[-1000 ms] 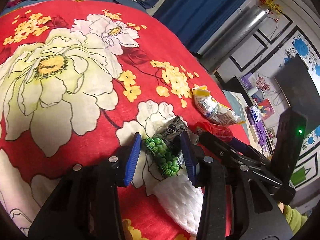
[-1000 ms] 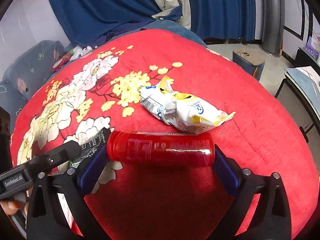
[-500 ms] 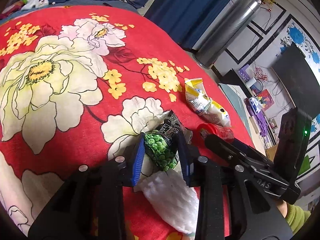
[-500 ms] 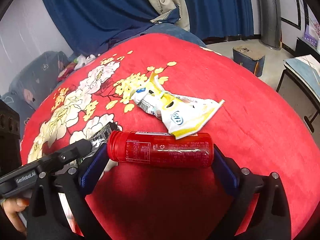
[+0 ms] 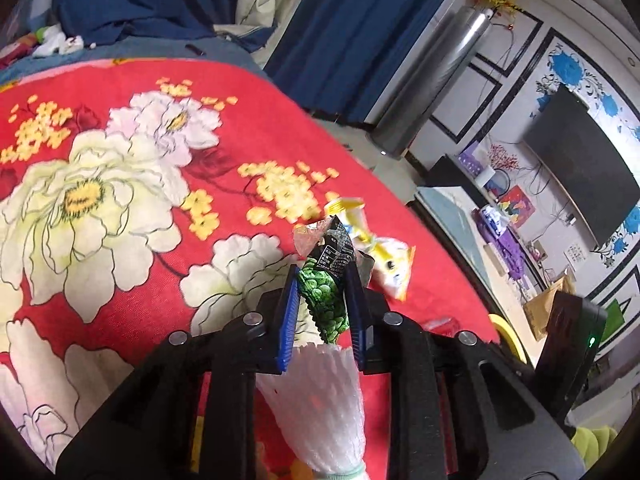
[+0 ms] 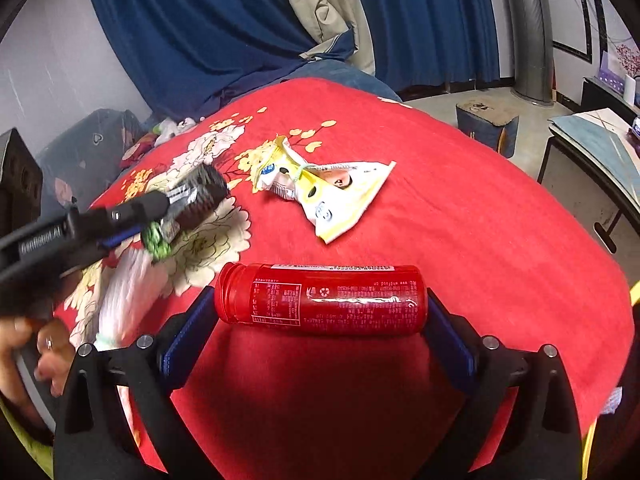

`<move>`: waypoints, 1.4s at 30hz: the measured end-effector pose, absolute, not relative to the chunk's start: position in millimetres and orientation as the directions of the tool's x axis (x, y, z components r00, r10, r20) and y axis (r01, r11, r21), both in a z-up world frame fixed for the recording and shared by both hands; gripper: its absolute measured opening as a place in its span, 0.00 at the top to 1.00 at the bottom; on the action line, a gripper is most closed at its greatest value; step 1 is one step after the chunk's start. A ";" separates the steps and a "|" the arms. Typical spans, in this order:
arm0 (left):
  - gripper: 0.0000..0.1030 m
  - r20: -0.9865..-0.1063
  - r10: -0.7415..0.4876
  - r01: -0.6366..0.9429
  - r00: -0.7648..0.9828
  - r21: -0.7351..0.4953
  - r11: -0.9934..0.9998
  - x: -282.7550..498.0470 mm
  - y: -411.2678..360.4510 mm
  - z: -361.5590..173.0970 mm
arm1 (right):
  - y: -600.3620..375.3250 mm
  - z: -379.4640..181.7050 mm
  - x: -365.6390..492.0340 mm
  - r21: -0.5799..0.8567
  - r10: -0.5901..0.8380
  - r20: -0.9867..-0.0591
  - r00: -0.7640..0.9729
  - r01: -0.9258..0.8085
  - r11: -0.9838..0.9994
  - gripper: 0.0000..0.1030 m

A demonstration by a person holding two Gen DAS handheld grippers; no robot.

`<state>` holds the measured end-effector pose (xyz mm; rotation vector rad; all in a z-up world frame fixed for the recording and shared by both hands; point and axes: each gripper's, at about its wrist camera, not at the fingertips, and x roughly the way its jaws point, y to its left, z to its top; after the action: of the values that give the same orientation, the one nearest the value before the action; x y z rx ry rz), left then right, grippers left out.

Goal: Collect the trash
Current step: 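Grasp the red can with the right gripper while the left grasps the white foam net, then carry the red can and the foam net with snack pack over the yellow-rimmed bin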

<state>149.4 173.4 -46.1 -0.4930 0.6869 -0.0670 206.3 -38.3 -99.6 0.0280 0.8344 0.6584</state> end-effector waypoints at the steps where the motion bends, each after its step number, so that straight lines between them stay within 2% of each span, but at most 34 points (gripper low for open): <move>1: 0.84 -0.584 -0.220 -0.091 0.781 -0.455 0.886 149.3 168.9 -41.8 | -43.6 -97.2 202.5 0.273 0.554 -0.672 0.491 -0.531 0.802 0.08; 13: 0.84 -0.495 -0.270 0.025 0.826 -0.446 0.895 139.6 135.7 -7.9 | -96.6 -64.3 186.7 0.253 0.533 -0.604 0.593 -0.492 0.833 0.08; 42: 0.84 -0.481 -0.388 0.243 0.787 -0.337 0.910 128.7 31.0 6.4 | -240.6 -37.0 171.7 0.237 0.351 -0.528 0.773 -0.263 0.935 0.08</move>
<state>128.7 31.0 6.4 -0.2648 0.5721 -0.3442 171.7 -240.6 -37.0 0.1526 0.6012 0.3340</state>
